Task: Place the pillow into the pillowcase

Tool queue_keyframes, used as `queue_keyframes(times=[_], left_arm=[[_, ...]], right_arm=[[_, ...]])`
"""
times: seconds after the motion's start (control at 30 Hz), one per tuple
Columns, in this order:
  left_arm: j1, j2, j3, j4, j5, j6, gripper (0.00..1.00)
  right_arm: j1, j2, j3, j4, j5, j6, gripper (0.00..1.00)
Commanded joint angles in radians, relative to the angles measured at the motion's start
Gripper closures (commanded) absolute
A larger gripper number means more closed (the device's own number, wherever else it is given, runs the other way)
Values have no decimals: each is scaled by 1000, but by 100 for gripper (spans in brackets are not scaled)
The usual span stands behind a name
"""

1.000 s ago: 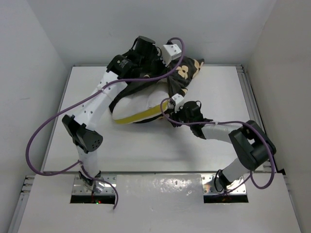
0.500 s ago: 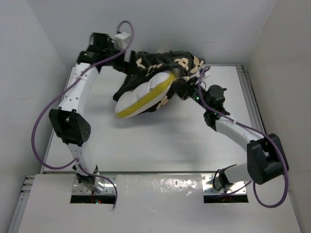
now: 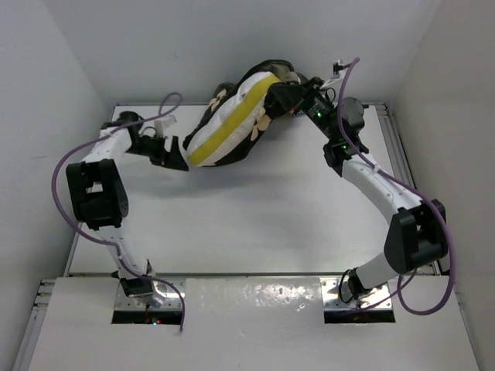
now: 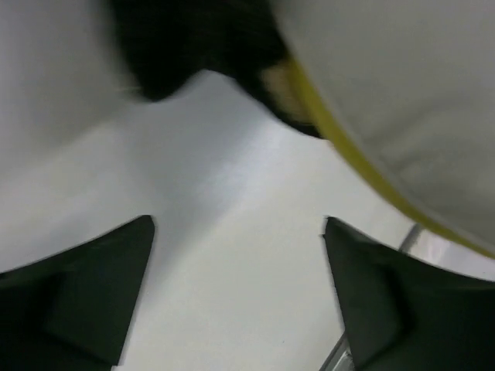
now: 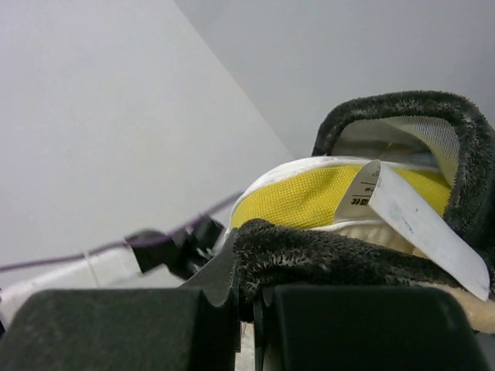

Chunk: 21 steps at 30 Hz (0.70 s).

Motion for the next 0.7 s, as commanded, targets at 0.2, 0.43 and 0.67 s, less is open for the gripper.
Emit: queue_keyframes(times=[0.2,0.43,0.67], left_arm=[[-87,-291,-462,852,53,-206,0],[-99,-118,-456,1210,74,-467,0],[-182,-37,-412,1477,-4,-636,0]], right_arm=[[27,37,244,11,98,-21,100],[43,55,309,-45,88,-33,100],[50,39,363,-117,116,-102,100]])
